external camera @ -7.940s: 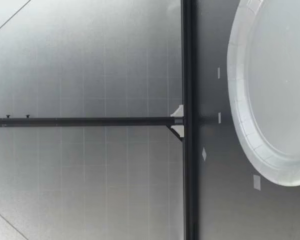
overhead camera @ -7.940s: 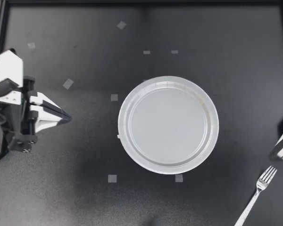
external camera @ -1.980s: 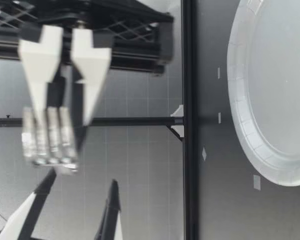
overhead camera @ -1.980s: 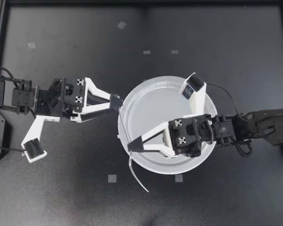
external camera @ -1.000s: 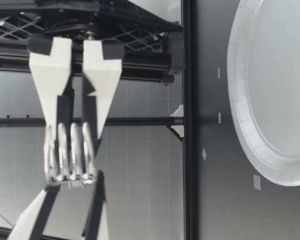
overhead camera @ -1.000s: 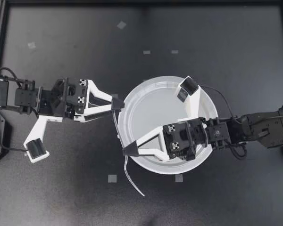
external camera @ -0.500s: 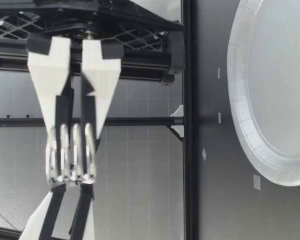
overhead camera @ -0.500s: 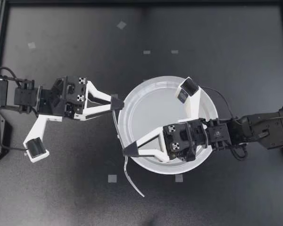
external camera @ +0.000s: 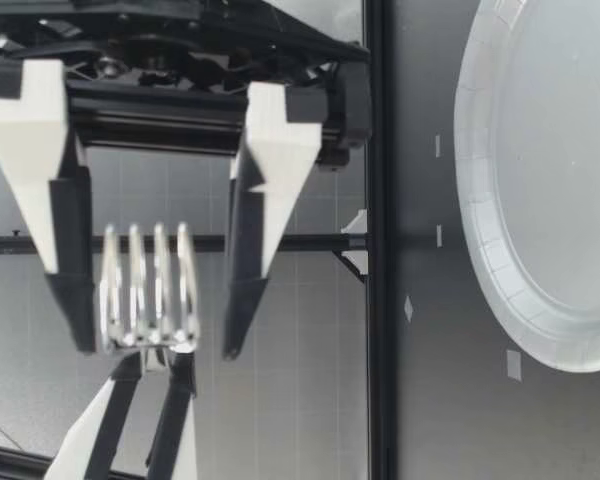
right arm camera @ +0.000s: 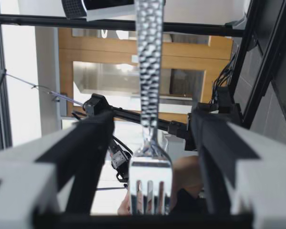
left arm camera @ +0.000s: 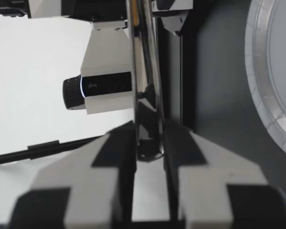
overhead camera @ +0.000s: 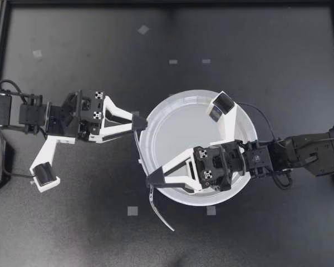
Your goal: Pick up the fork and place it on the plate.
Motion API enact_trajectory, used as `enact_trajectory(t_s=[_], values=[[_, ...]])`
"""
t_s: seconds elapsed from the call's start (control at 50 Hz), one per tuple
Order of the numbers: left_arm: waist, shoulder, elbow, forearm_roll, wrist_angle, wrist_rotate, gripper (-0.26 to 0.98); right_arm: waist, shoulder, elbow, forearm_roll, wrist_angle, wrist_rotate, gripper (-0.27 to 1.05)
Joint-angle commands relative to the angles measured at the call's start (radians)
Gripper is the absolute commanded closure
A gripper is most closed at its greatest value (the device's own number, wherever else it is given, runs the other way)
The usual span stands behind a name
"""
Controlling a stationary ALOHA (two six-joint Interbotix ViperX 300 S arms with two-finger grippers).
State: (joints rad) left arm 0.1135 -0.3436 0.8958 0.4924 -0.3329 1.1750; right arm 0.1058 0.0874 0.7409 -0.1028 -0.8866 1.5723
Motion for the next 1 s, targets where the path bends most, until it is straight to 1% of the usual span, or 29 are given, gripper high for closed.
enact_trajectory(t_s=[0.0,0.12,0.18,0.32,0.42,0.46,0.54,0.64,0.74,0.8,0.9,0.98], values=[[0.002,0.002,-0.012,-0.038,-0.009,-0.006,0.64,0.002,-0.046,0.003,-0.002,-0.005,-0.026,0.12],[0.002,0.011,-0.002,-0.081,-0.009,-0.011,0.64,0.002,-0.075,0.028,-0.002,-0.003,-0.06,0.12],[0.002,0.021,0.009,-0.117,-0.006,-0.014,0.64,-0.002,-0.103,0.052,-0.002,0.003,-0.089,0.12],[-0.009,0.029,0.058,-0.256,-0.009,-0.075,0.64,-0.028,-0.187,0.14,0.002,0.057,-0.169,0.12],[-0.017,0.031,0.089,-0.334,0.005,-0.147,0.64,-0.057,-0.255,0.181,0.0,0.14,-0.239,0.12],[-0.02,0.032,0.095,-0.354,0.017,-0.178,0.64,-0.067,-0.284,0.193,-0.002,0.179,-0.273,0.12],[-0.028,0.037,0.1,-0.376,0.078,-0.25,0.64,-0.087,-0.353,0.207,-0.003,0.298,-0.367,0.12],[-0.046,0.049,0.089,-0.379,0.17,-0.333,0.64,-0.103,-0.459,0.21,-0.003,0.483,-0.497,0.12],[-0.057,0.069,0.086,-0.38,0.201,-0.405,0.64,-0.106,-0.555,0.216,0.0,0.655,-0.597,0.12],[-0.057,0.086,0.084,-0.385,0.212,-0.451,0.64,-0.106,-0.606,0.227,0.0,0.73,-0.612,0.12],[-0.057,0.12,0.066,-0.385,0.255,-0.534,0.64,-0.106,-0.661,0.264,0.002,0.77,-0.611,0.12],[-0.057,0.152,0.031,-0.387,0.319,-0.617,0.64,-0.106,-0.68,0.295,0.017,0.761,-0.609,0.12]])
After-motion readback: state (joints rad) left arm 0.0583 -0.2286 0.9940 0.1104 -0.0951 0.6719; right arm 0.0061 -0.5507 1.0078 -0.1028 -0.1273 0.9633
